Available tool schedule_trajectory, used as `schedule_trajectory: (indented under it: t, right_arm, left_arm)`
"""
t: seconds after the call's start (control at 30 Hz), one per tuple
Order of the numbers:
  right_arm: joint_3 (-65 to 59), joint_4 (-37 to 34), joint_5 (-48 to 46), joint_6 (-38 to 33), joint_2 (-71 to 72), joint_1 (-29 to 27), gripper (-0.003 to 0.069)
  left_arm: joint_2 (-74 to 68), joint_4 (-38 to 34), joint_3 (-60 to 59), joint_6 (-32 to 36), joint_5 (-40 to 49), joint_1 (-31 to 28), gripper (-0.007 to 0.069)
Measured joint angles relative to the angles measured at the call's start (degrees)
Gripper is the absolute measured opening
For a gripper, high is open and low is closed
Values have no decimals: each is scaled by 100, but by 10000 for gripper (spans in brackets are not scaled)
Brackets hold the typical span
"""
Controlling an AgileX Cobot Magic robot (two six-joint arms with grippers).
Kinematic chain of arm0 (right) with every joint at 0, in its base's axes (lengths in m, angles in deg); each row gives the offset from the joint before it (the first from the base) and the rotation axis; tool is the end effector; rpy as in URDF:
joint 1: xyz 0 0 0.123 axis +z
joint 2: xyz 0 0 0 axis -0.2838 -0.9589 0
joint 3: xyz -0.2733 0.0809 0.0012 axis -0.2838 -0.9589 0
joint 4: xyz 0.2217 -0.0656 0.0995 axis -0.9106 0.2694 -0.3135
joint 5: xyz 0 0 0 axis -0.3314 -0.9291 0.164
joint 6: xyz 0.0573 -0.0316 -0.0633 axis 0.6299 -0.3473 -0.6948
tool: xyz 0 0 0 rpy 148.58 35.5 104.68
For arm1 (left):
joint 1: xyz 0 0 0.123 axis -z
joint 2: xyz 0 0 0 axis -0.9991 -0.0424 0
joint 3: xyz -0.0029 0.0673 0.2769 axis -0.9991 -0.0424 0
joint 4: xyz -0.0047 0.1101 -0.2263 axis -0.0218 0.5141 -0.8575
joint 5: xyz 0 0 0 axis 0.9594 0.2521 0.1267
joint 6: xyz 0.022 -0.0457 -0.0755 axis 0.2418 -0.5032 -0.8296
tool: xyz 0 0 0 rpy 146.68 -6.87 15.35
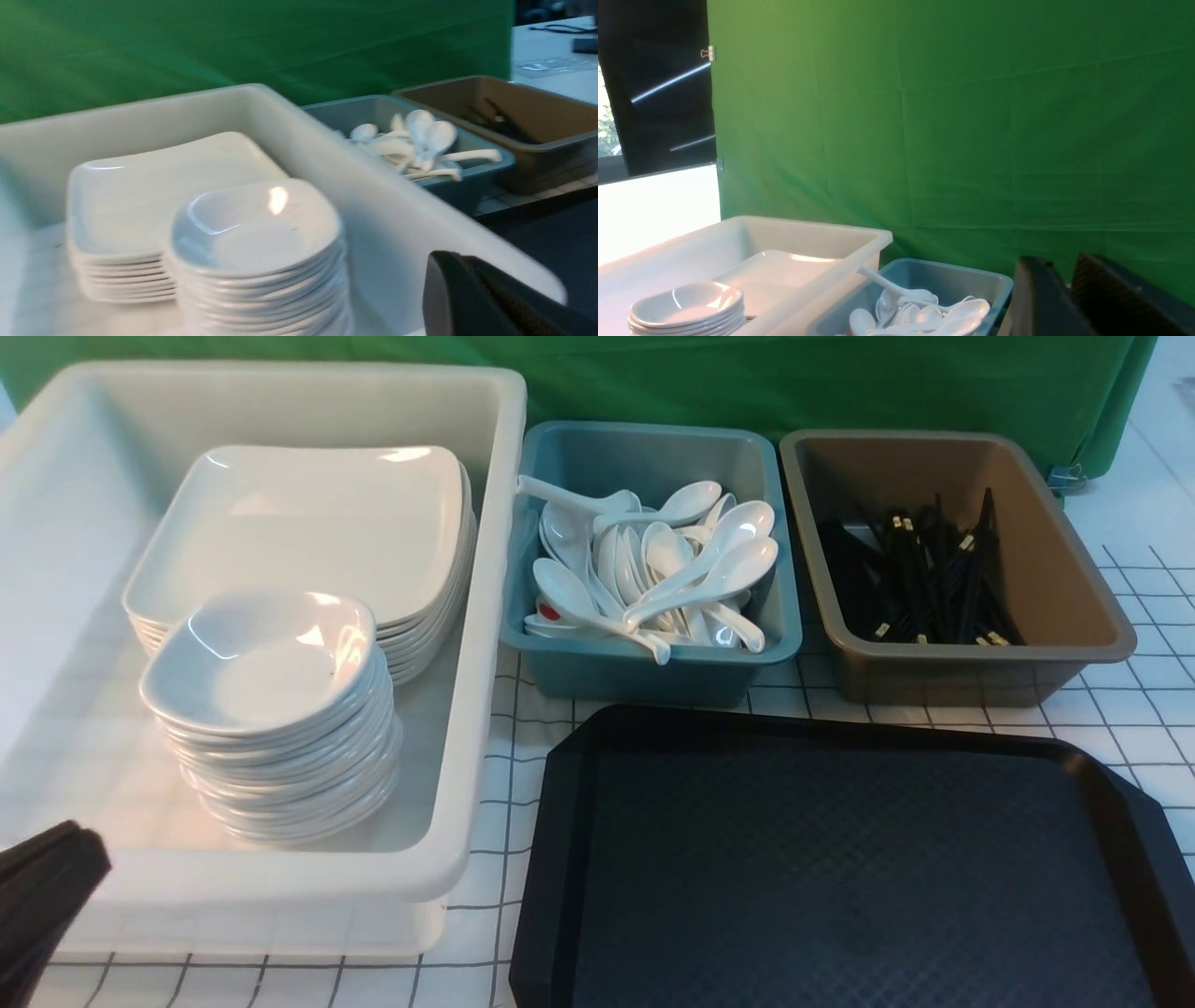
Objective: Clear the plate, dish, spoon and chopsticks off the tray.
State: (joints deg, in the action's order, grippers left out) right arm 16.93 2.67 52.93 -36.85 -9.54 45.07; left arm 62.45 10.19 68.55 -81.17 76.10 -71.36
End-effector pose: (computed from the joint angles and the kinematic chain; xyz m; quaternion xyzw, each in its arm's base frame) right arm 0.0221 0.0080 0.3241 -0.1338 0.5902 0.1855 0.7742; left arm 0.0546 -0.0174 0.2524 0.1329 0.7107 -0.0783 0.6863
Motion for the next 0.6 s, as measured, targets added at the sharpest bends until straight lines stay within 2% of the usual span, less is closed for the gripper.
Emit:
schedule_trajectory:
  t: [0.13,0.17,0.23,0.6]
  right_arm:
    - [0,0,0,0,0,0,141]
    - [0,0,0,0,0,0,144]
    - [0,0,0,0,0,0,149]
    - [0,0,0,0,0,0,176]
  left_arm:
    - [345,-41,-591,140,-324,-833,-1]
    - [510,-44,-890,176,-482,-1242,-1]
    - [581,-48,-1102,178,-521,-1502,-1]
    - [611,-43,-1145,97,-54,-1543,0]
